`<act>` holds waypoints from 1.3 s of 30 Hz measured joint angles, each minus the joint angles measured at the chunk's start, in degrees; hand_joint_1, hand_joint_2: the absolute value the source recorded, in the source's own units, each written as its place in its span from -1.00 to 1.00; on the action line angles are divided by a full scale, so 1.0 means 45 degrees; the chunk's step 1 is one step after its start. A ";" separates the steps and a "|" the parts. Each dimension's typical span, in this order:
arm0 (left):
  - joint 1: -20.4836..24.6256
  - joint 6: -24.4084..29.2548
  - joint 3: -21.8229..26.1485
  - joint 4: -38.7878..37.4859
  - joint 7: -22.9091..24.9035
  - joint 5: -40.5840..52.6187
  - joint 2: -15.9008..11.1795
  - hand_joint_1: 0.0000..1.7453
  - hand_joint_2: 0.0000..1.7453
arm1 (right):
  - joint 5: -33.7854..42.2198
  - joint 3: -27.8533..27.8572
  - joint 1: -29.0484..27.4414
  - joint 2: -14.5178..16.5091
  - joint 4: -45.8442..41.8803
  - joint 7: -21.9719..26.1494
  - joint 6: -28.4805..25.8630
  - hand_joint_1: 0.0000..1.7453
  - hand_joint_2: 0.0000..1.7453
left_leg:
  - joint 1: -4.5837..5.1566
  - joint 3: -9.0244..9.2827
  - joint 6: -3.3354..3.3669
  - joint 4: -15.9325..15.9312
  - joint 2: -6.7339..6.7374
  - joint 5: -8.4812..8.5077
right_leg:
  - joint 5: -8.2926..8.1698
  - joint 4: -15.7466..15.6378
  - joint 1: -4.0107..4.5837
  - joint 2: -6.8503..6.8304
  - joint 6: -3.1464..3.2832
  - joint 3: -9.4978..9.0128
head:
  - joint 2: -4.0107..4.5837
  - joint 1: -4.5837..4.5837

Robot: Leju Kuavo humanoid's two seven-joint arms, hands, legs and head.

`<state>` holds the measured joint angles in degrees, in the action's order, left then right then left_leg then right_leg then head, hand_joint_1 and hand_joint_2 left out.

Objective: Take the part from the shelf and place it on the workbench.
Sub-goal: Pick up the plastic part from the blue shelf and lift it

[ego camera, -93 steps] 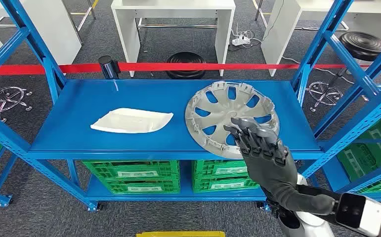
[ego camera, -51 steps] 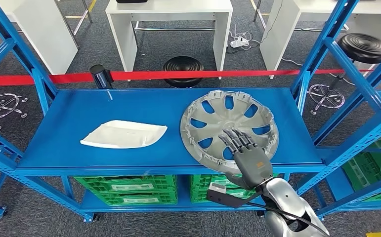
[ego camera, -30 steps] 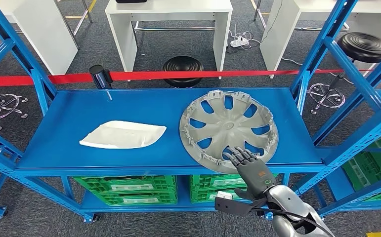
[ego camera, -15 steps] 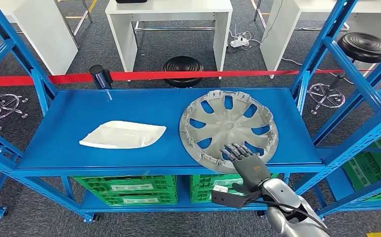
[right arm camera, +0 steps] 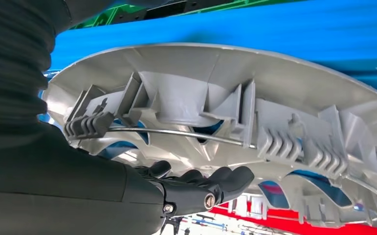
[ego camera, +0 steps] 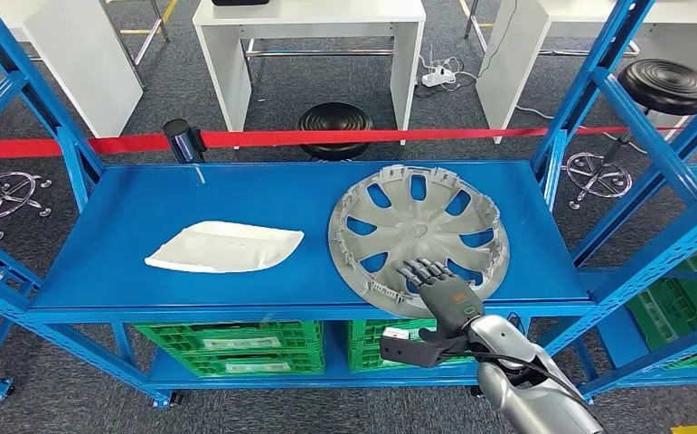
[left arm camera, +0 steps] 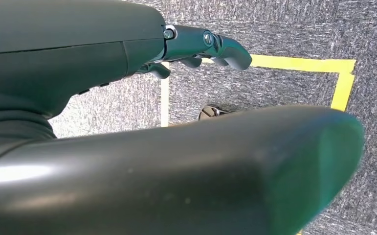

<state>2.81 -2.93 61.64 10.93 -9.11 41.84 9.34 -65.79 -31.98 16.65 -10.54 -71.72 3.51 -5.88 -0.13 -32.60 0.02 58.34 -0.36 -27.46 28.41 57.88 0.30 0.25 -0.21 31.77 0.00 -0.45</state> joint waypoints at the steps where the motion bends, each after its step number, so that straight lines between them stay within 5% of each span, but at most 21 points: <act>1: 0.0000 0.0000 0.0000 0.0001 0.0000 0.0002 -0.0001 -1.00 -1.00 | 0.0011 -0.0018 0.0026 0.0005 0.0052 -0.0015 0.0006 -0.99 1.00 | 0.0000 0.0000 0.0000 0.0000 0.0000 0.0000 | 0.0000 0.0000 0.0000 0.0000 0.0000 0.0001 | 0.0000 0.0000; 3: 0.0000 0.0000 0.0000 0.0002 0.0000 0.0017 -0.0002 -1.00 -1.00 | 0.0073 -0.0057 0.0070 0.0010 0.0147 -0.0087 0.0035 -0.62 1.00 | 0.0000 0.0000 0.0000 -0.0001 0.0000 0.0000 | 0.0000 0.0000 0.0000 0.0000 0.0001 0.0001 | 0.0000 -0.0001; 6: 0.0000 0.0000 0.0000 0.0004 0.0000 0.0030 -0.0004 -1.00 -1.00 | 0.0175 -0.0116 0.0114 0.0011 0.0263 -0.0172 0.0085 0.71 1.00 | 0.0000 0.0003 0.0000 -0.0001 0.0001 0.0000 | 0.0001 0.0000 0.0000 0.0001 0.0001 0.0001 | 0.0000 0.0000; 7: 0.0000 -0.0001 0.0000 0.0004 -0.0001 0.0031 -0.0006 -1.00 -1.00 | 0.0193 -0.0133 0.0126 0.0010 0.0290 -0.0174 0.0097 0.95 1.00 | 0.0000 0.0005 0.0000 -0.0001 0.0001 0.0000 | 0.0001 0.0000 0.0000 0.0001 0.0002 0.0000 | 0.0000 0.0000; 18: -0.0002 -0.0019 0.0000 0.0004 -0.0127 0.0056 -0.0013 -1.00 -1.00 | -0.0330 -0.0319 0.0121 -0.0036 0.0324 -0.0321 -0.0663 1.00 1.00 | 0.0000 0.0024 0.0000 -0.0001 0.0003 0.0000 | 0.0003 0.0000 0.0000 0.0001 0.0005 -0.0015 | 0.0000 -0.0001; 31: -0.0005 -0.0013 0.0091 0.0005 -0.0396 0.0223 -0.0016 -1.00 -1.00 | -0.2111 0.0018 -0.0739 -0.0146 -0.1895 -0.0584 -0.3439 1.00 1.00 | 0.0000 0.0025 -0.0007 -0.0004 0.0002 -0.0005 | 0.0007 0.0000 -0.0001 0.0001 0.0010 -0.0011 | 0.0001 0.0000; 39: -0.0007 0.0006 0.0107 0.0005 -0.0557 0.0300 -0.0012 -1.00 -1.00 | -0.1190 0.0834 -0.2116 -0.0143 -0.4021 0.0210 -0.5740 1.00 1.00 | 0.0000 0.0021 -0.0011 -0.0010 0.0001 -0.0009 | 0.0016 0.0000 -0.0001 -0.0001 0.0018 -0.0009 | 0.0000 -0.0001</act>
<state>2.78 -2.90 62.12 10.95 -11.62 43.19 9.29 -71.15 -28.23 7.13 -11.19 -89.82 4.46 -31.71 -0.13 -32.50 -0.03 58.30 -0.36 -27.50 28.49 57.88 0.30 0.24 -0.12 31.73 0.00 -0.46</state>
